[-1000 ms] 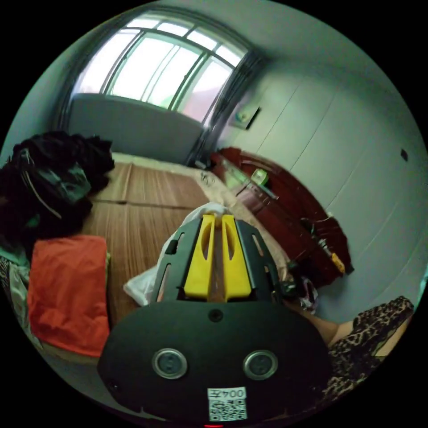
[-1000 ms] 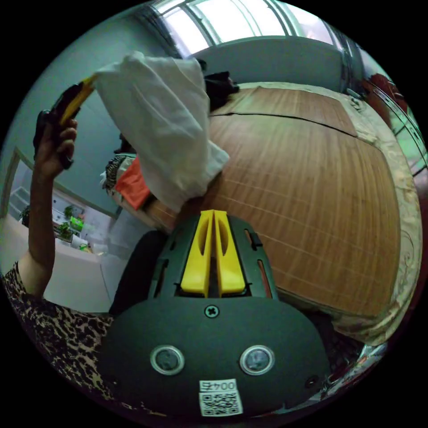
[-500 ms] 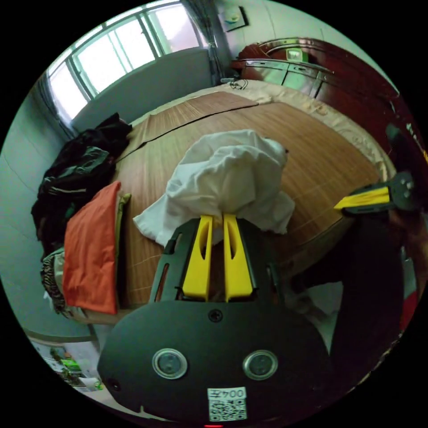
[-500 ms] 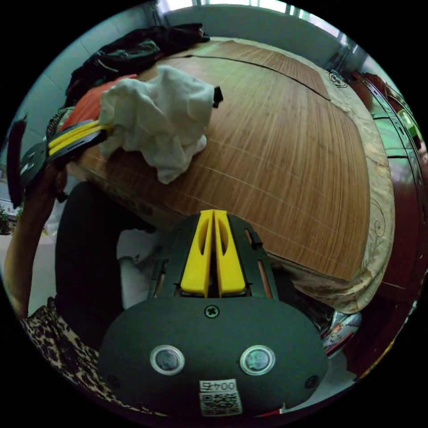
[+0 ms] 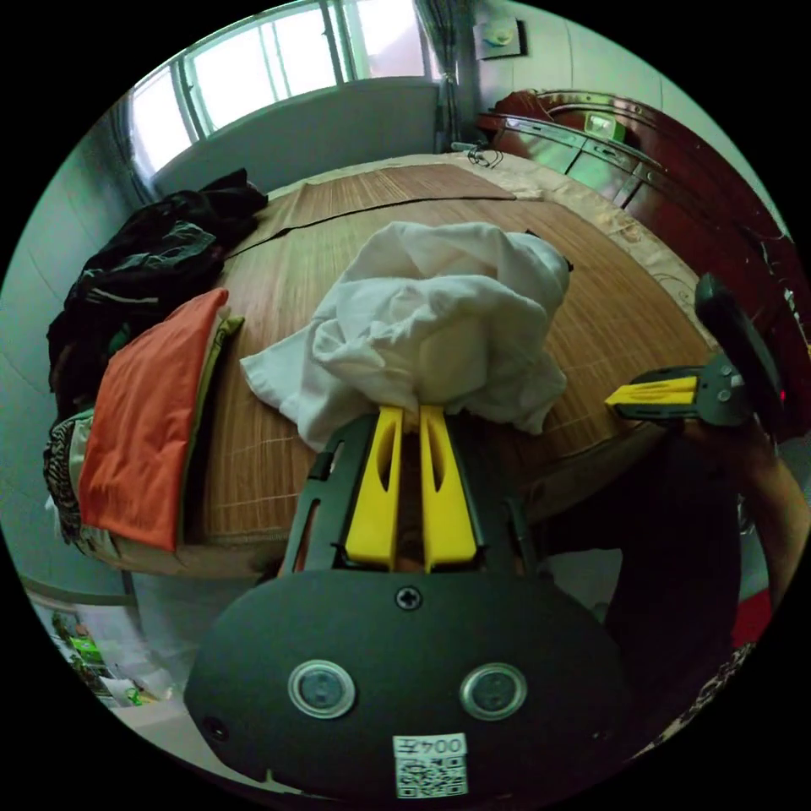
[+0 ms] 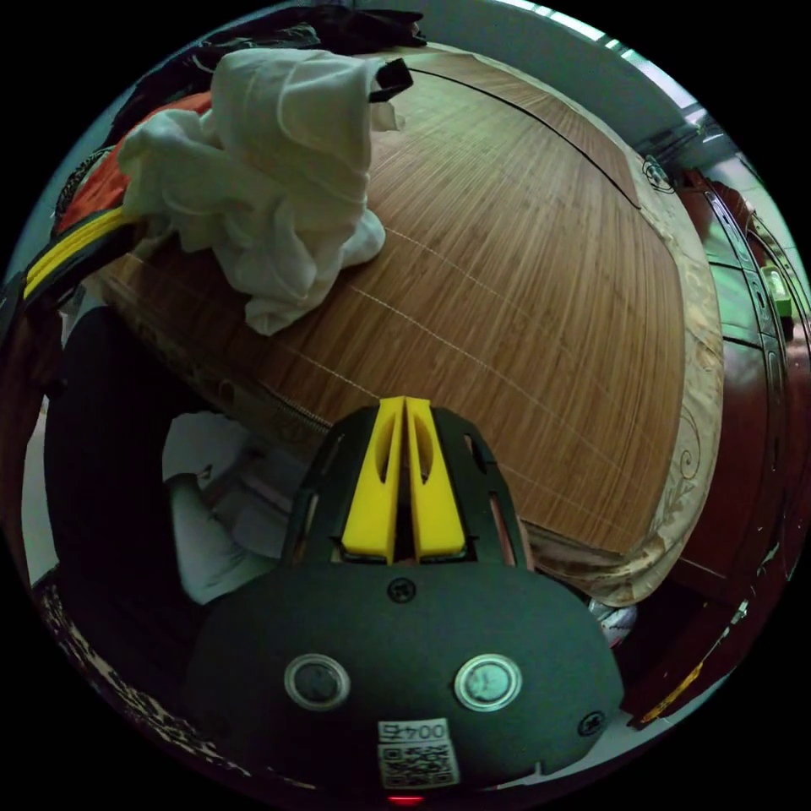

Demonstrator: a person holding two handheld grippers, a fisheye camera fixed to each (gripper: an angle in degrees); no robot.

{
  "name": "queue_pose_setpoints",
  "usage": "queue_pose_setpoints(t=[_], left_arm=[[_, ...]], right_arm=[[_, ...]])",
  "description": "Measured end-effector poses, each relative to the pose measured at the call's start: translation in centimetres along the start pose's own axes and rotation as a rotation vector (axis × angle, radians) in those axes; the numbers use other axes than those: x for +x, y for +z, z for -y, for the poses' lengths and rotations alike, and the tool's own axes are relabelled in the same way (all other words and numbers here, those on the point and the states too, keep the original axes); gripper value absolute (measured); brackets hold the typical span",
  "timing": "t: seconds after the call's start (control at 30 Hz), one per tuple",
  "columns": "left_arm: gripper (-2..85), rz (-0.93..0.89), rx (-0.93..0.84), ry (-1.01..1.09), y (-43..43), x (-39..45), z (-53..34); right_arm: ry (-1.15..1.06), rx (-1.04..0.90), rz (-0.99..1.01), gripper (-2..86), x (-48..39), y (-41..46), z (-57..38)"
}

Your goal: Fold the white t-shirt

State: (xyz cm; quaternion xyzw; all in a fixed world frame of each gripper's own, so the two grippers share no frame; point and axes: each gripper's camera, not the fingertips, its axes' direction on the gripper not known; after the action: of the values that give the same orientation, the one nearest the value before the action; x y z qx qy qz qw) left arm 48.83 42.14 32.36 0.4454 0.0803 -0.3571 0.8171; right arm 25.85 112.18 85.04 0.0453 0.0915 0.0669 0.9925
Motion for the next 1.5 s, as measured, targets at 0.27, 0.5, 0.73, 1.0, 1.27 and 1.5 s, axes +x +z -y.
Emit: queue_pose_setpoints(t=[0.27, 0.5, 0.73, 1.0, 1.27, 1.5], left_arm=[[3.9, -0.135, 0.117, -0.07, -6.5, -0.4, -5.2], [7.4, -0.128, 0.08, -0.066, -9.3, -0.1, -9.6], [7.2, -0.092, 0.101, -0.027, -12.3, -0.1, -10.3], [7.0, -0.134, 0.101, -0.077, -13.6, -2.1, -10.9], [6.8, -0.178, 0.063, -0.116, -13.6, -3.5, -11.6], [6.0, -0.172, 0.053, -0.145, -14.9, -4.7, -12.5]], right_arm=[[0.028, 0.204, 0.211, 6.0, 2.2, -11.0, -0.8], [0.116, 0.277, 0.362, 15.6, 3.6, -17.4, 3.3], [0.218, 0.253, 0.504, 9.1, 4.1, -18.3, 6.4], [-0.101, 0.411, 0.32, 0.8, -3.2, -24.0, -4.2], [0.079, 0.366, 0.561, 10.3, 1.0, -22.9, -7.3], [0.097, 0.414, 0.6, 17.9, -0.1, -26.0, -4.1]])
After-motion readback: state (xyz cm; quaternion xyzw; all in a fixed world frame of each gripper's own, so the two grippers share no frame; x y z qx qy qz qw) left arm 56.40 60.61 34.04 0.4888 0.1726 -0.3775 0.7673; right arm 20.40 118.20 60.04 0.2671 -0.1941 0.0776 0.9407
